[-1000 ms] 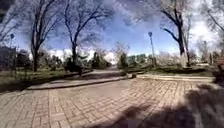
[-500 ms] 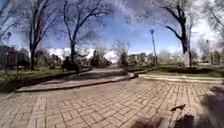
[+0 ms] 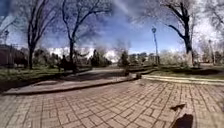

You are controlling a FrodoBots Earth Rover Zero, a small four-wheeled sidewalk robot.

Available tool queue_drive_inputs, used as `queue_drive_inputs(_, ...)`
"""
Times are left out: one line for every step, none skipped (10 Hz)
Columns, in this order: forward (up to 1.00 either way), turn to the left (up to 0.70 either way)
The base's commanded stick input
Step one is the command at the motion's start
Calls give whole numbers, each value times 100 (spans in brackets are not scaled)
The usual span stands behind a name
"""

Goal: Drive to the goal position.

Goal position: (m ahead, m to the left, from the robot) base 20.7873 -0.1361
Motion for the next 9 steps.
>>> queue_drive_inputs(100,0)
queue_drive_inputs(100,0)
queue_drive_inputs(100,0)
queue_drive_inputs(100,0)
queue_drive_inputs(100,0)
queue_drive_inputs(100,0)
queue_drive_inputs(100,0)
queue_drive_inputs(100,0)
queue_drive_inputs(100,0)
